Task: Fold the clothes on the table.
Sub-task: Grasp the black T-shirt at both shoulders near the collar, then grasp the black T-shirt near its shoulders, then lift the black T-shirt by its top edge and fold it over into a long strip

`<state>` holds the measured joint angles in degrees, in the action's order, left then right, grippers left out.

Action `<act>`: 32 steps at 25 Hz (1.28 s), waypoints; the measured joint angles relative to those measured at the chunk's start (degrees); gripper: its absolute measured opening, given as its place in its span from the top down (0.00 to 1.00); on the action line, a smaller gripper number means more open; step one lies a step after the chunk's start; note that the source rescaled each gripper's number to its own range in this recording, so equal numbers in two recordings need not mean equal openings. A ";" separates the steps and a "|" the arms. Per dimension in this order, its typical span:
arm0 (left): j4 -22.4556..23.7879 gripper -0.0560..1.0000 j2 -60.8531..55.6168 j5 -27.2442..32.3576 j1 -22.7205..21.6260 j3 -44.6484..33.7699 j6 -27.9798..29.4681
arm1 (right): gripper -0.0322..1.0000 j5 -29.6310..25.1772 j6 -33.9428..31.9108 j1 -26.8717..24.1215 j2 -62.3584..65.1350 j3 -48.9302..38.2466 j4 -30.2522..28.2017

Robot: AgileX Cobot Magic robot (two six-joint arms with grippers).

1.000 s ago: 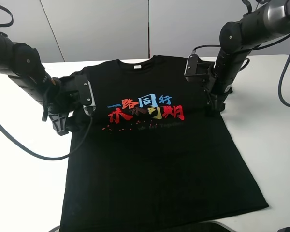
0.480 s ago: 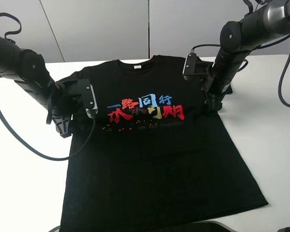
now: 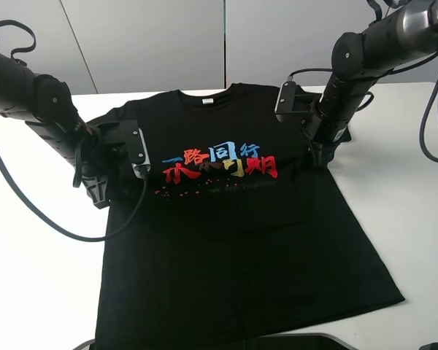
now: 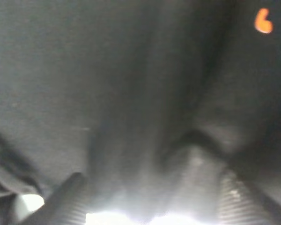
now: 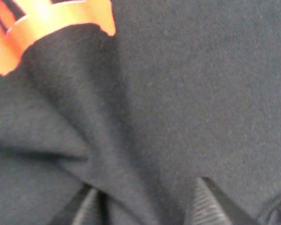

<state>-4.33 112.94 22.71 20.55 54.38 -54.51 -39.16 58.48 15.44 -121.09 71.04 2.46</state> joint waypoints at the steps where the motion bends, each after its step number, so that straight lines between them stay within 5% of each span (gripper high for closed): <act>1: 0.00 0.45 0.10 0.09 0.09 0.00 0.11 | 0.61 0.00 0.00 0.00 -0.12 0.00 0.00; 4: 1.26 0.66 0.29 -2.17 0.09 0.00 0.11 | 0.65 -0.10 0.11 0.00 -0.12 0.00 0.00; 10: 3.80 0.65 0.70 -5.58 0.09 0.00 0.11 | 0.66 -0.10 0.23 0.00 -0.12 0.00 0.00; 14: 4.33 0.92 0.99 -6.17 0.09 0.00 0.22 | 0.90 0.12 0.23 0.00 -0.12 0.00 0.00; 32: 5.48 0.95 -7.31 -10.74 0.09 -0.58 1.48 | 0.96 4.05 -3.26 0.00 9.85 0.00 -0.59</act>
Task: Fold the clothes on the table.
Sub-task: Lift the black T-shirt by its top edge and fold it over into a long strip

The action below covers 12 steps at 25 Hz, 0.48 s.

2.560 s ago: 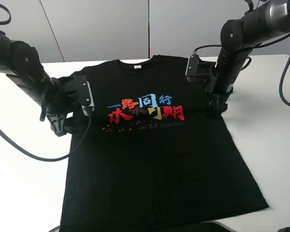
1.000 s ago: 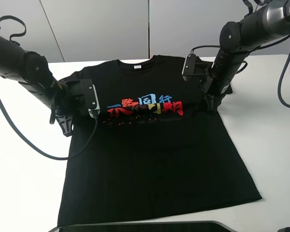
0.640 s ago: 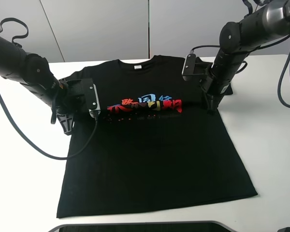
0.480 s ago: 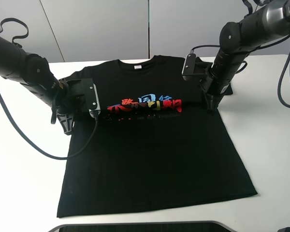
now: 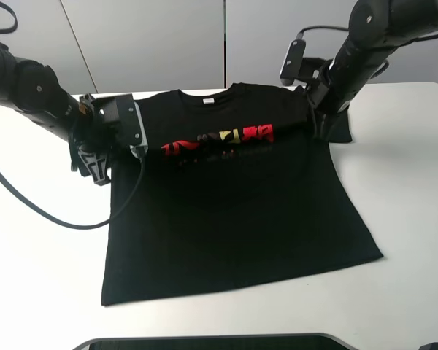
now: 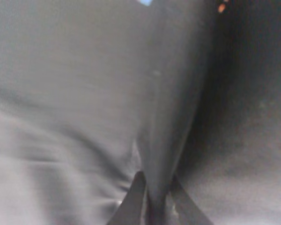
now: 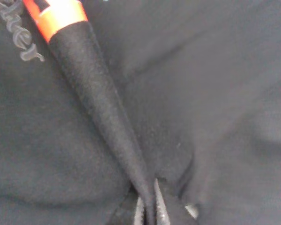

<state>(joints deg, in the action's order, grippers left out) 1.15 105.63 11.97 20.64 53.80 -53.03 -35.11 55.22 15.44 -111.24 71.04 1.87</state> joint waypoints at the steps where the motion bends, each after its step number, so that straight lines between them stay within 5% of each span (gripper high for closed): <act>1: 0.11 0.95 -1.71 -2.02 0.00 0.00 0.05 | 0.96 0.75 -0.96 0.00 1.82 0.00 -0.82; 7: 0.45 0.95 -8.35 -6.97 0.00 7.99 0.05 | 0.96 2.90 -10.58 0.00 9.68 4.50 -11.49; 12: 0.73 0.95 -8.87 -2.64 0.00 20.89 0.15 | 0.96 2.67 -19.42 -0.04 14.39 12.48 -20.83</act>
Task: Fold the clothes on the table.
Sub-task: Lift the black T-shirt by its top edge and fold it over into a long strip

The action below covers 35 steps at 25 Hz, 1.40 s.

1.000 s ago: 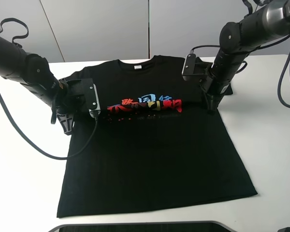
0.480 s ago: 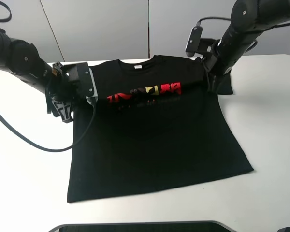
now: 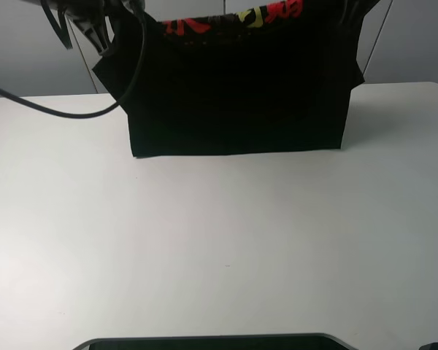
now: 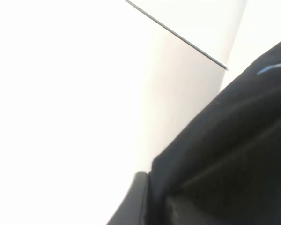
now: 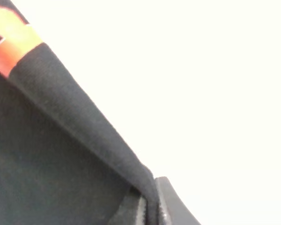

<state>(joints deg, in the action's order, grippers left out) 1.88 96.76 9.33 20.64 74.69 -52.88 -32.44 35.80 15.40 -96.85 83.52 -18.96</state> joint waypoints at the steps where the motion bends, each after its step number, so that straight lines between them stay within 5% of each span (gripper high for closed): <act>1: 0.47 0.95 0.00 1.31 0.00 2.40 0.00 | 0.96 -0.37 -1.07 0.00 1.13 1.43 -0.40; 7: 0.97 0.95 -0.12 17.05 0.00 9.06 1.57 | 0.96 -7.07 -5.92 0.00 4.69 3.55 0.91; 12: 0.23 0.95 -0.12 41.13 0.00 7.81 6.60 | 0.96 -17.53 -5.33 0.00 3.94 -2.23 13.99; 17: -6.97 0.95 -0.12 57.95 0.00 3.21 7.57 | 0.96 -26.50 -4.50 0.00 3.84 -13.77 22.46; 22: -13.29 0.95 -0.12 59.92 0.00 -4.06 8.95 | 0.96 -28.97 -2.26 0.00 3.72 -25.94 28.56; 29: -9.06 0.95 3.25 59.51 0.00 -12.28 7.81 | 0.96 -21.00 1.24 0.00 3.72 -31.59 33.72; 35: -5.85 0.95 3.78 40.63 0.00 -12.35 7.99 | 0.96 -2.28 4.29 0.00 3.72 -31.72 33.48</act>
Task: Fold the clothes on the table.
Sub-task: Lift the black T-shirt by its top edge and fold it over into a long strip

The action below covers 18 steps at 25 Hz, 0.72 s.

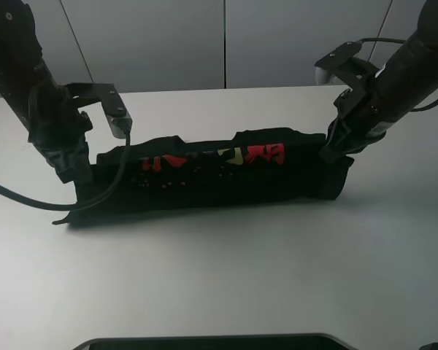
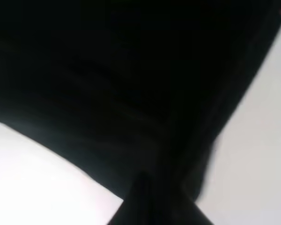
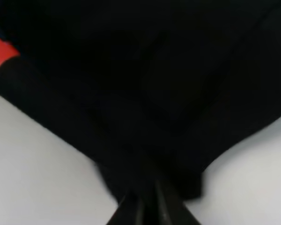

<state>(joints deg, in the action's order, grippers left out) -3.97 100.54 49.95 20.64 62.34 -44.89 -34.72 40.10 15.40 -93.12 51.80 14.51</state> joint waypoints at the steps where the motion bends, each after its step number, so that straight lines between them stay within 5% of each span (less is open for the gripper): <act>1: 0.26 0.95 0.14 -3.82 0.00 0.00 0.00 | 0.96 3.01 0.99 0.00 0.00 0.00 0.00; 7: 3.48 0.95 0.26 -20.53 0.00 0.00 -0.05 | 0.96 19.58 4.92 0.00 -1.48 0.00 -0.21; 18: 13.73 0.95 12.06 -34.82 0.00 0.00 2.13 | 0.96 39.95 5.64 0.00 -20.00 1.08 -0.21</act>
<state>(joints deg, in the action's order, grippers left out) 9.77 112.59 15.14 20.64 62.34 -42.76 5.23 45.74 15.40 -113.12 52.88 14.31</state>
